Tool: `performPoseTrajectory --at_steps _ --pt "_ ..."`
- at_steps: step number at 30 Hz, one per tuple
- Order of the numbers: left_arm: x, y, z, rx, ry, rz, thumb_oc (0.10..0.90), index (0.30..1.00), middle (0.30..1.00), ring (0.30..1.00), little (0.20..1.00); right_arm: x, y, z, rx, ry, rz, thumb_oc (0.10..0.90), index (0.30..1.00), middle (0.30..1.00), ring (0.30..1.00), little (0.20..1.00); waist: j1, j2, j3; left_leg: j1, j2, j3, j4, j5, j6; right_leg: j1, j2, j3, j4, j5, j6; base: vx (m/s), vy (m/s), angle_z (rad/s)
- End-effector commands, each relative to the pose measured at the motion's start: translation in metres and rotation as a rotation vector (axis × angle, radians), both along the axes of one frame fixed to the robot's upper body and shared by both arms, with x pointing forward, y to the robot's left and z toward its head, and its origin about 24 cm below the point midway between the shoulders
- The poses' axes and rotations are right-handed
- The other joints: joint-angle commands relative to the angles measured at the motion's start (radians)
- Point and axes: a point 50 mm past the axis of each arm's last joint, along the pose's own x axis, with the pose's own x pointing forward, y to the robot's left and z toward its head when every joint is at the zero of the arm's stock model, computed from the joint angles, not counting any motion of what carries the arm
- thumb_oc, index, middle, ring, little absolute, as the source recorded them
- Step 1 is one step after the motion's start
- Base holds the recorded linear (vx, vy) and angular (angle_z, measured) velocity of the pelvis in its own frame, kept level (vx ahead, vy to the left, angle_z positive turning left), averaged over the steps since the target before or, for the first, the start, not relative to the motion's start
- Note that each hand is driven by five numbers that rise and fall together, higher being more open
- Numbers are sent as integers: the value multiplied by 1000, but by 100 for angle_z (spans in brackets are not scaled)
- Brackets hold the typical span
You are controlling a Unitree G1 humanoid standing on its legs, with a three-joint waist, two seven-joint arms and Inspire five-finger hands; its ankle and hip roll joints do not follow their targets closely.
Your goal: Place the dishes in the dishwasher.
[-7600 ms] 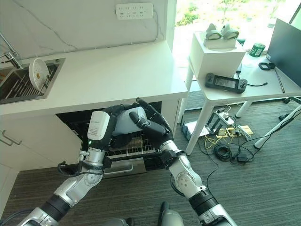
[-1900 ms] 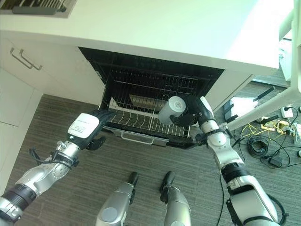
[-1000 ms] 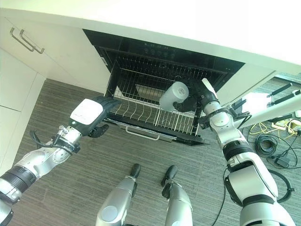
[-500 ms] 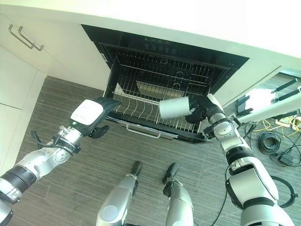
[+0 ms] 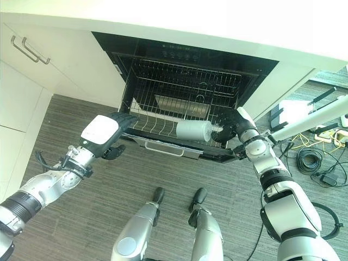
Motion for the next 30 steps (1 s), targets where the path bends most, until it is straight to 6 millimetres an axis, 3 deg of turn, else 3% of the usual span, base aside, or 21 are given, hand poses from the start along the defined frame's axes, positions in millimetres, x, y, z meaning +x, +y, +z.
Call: performPoseTrajectory --at_steps 1,22,30 --pt "1 5 37 -64 -167 9 800 900 900 900 900 3 5 53 154 -302 -3 800 900 900 900 900 -14 7 -25 -17 5 76 -26 -29 59 97 -42 92 10 -135 177 14 56 -7" --pt "-15 4 5 -120 -119 77 800 900 900 900 900 -19 17 61 335 -609 -46 800 900 900 900 900 -60 42 -50 15 12 99 -26 -47 61 112 -43 118 10 -150 166 14 45 -5" --pt "-31 13 -14 -151 -90 152 800 900 900 900 900 -50 35 49 538 -724 23 800 900 900 900 900 -91 44 -103 48 24 121 -26 -73 62 151 -45 122 10 -174 169 24 22 -6"
